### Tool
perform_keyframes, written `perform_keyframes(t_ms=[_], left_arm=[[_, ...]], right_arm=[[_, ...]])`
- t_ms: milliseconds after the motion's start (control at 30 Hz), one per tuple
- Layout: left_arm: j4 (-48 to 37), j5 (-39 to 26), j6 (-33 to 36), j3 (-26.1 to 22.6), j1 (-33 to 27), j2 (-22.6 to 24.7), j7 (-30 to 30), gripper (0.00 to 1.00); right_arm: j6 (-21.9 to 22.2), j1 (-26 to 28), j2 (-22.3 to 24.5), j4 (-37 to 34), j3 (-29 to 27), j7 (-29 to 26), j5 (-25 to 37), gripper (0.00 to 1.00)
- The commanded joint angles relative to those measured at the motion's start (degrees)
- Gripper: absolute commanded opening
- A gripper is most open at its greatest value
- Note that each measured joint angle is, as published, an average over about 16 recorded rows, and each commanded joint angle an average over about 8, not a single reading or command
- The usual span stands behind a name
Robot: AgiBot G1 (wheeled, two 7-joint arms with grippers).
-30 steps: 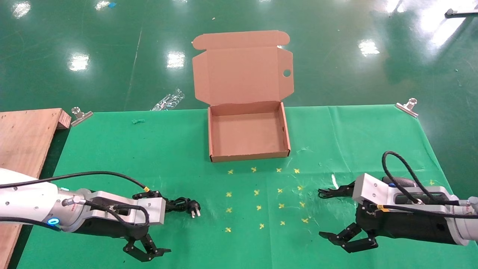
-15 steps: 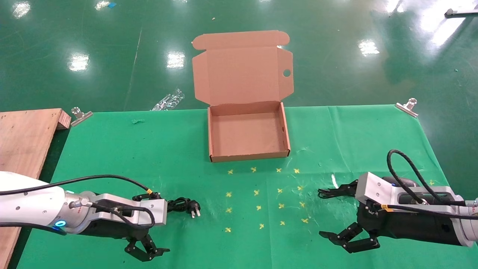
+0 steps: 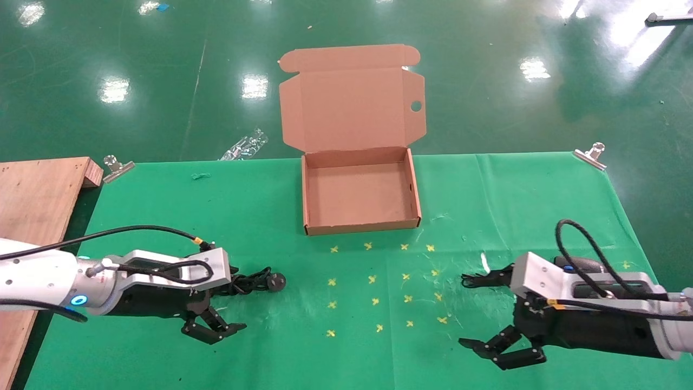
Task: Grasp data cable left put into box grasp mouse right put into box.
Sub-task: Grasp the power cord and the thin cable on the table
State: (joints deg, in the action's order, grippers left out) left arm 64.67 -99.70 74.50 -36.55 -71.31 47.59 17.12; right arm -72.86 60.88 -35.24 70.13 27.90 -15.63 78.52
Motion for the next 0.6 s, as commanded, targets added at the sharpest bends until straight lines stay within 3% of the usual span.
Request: perform_keyframes(t_ms=[33,367,600], left_arm=[[-1.2,1.1,0.1,0.5,-0.3,-0.2,-0.1,1.00],[-2.2,3.4,-0.7,1.6,0.5,-0.1,-3.5,1.00],[0.2,-2.0,-5.4,0.4,1.4,0.6,-5.1,1.00]], right_arm=[[0.0,-0.2,0.2,-0.4,-0.1,0.0,-0.2,1.00],[-1.2,0.1,-0.4,-1.8,-0.3,1.6,-1.6,1.00],[-2.0,0.9,-1.1,-1.9,0.2,2.1,-1.1,1.00]])
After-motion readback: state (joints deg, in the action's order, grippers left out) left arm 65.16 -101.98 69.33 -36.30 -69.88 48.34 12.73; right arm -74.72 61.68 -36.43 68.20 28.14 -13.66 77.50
